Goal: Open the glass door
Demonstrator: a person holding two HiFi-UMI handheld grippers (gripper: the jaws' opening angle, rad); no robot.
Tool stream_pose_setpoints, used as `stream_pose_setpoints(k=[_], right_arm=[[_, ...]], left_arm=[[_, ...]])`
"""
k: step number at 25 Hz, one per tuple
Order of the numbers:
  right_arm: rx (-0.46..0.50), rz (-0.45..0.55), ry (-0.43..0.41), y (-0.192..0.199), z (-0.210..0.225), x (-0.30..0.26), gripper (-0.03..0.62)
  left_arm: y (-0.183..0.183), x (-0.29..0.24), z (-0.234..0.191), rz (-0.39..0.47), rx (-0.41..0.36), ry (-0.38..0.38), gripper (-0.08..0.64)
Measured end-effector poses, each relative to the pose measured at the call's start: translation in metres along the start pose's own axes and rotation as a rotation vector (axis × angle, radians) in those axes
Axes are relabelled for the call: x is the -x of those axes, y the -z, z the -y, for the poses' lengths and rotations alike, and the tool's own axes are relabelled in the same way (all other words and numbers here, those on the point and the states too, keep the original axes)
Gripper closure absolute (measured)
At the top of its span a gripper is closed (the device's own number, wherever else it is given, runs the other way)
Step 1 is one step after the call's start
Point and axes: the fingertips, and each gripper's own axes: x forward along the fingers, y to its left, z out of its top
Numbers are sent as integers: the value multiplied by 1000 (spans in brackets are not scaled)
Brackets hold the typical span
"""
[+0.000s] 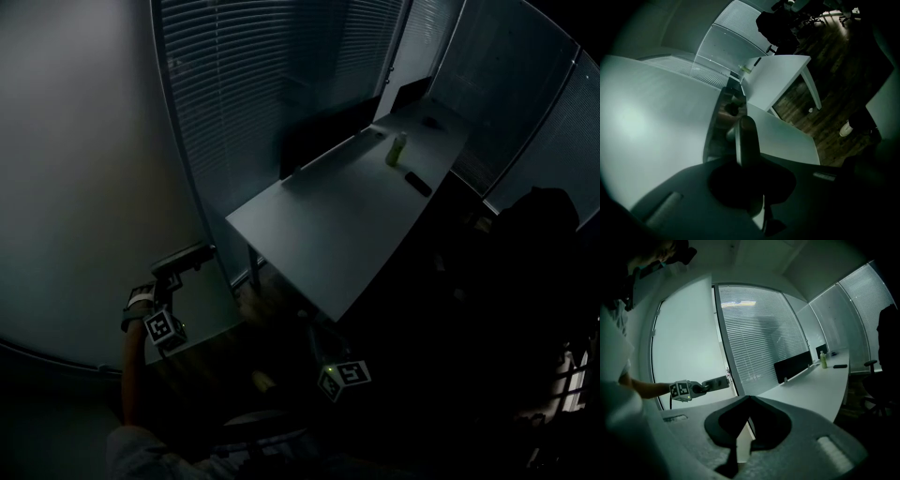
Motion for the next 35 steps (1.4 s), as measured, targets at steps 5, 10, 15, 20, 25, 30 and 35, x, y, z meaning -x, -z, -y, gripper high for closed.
stream_pose_setpoints(k=[5, 10, 15, 20, 25, 30, 35], right_arm=[[-3, 25, 0, 4, -7, 25, 591], [-4, 20, 1, 3, -22, 51, 591], [-13, 33, 21, 9, -22, 81, 591], [-4, 41, 28, 16, -29, 107, 591], [-5, 46, 26, 17, -44, 135, 592], [-8, 56, 33, 26, -54, 156, 592], [-14, 52, 48, 31, -62, 180, 591]], left_arm=[[-5, 20, 13, 16, -24, 6, 549], [-9, 38, 26, 37, -47, 4, 549], [-19, 64, 35, 55, -54, 12, 549], [-22, 82, 52, 65, -76, 14, 549], [-27, 111, 61, 78, -90, 26, 549], [-27, 124, 75, 107, -114, 32, 549], [-29, 142, 89, 127, -130, 47, 552]])
